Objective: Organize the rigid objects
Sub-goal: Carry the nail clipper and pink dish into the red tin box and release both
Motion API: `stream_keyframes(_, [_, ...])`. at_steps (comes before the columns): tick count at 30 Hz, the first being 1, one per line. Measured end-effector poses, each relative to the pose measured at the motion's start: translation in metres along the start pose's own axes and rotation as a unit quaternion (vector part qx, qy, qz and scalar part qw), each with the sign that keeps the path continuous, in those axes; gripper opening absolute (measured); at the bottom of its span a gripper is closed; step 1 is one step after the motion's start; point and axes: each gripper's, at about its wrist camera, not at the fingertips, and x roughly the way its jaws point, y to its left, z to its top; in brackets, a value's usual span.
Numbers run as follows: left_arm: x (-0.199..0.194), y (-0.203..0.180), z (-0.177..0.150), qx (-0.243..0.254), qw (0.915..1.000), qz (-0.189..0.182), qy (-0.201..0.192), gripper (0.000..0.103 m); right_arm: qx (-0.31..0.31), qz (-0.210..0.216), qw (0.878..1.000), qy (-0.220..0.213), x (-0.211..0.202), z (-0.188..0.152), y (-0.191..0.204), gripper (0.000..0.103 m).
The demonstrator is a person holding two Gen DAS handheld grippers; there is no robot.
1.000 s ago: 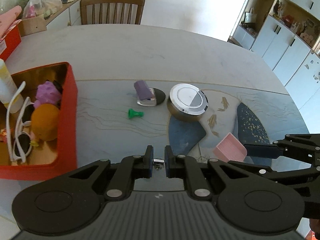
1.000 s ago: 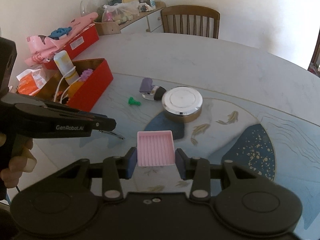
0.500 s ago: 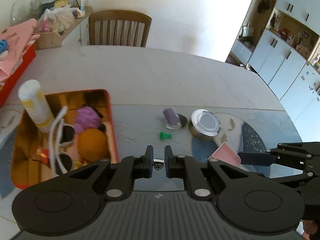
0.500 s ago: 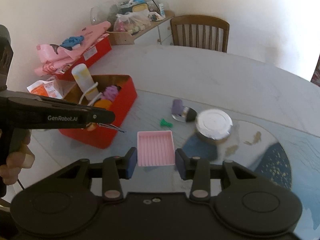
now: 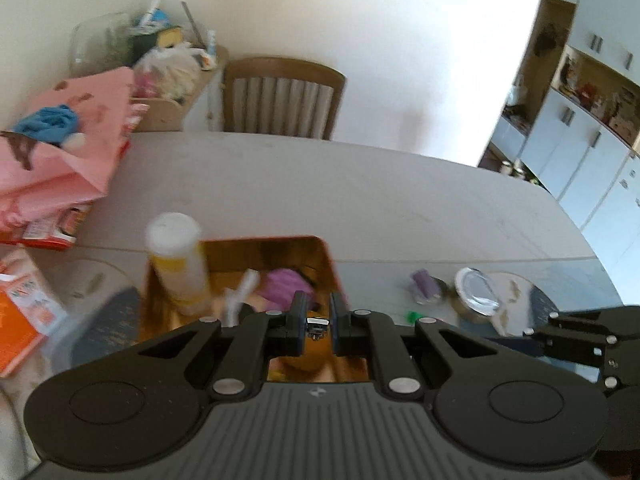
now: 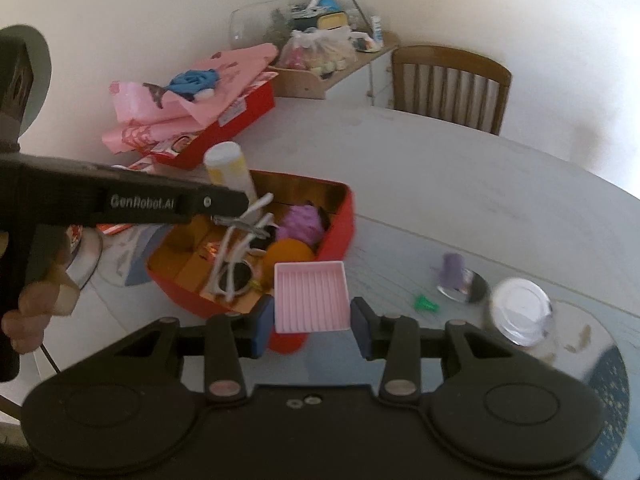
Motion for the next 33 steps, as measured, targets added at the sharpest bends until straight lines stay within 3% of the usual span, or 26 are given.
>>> stream_keyframes(14, [0.024, 0.081, -0.001, -0.035, 0.9982, 0.048, 0.006, 0.011, -0.017, 0.003, 0.998, 0.057, 0.069, 0.020, 0.043, 0.040])
stream_keyframes(23, [0.051, 0.085, -0.004, -0.025, 0.9987, 0.042, 0.014, 0.011, -0.046, 0.000, 0.995, 0.084, 0.100, 0.025, 0.058, 0.040])
stream_keyframes(33, [0.078, 0.085, -0.015, -0.024, 0.9976, 0.042, 0.050, 0.011, -0.087, -0.008, 0.992, 0.090, 0.109, 0.025, 0.073, 0.040])
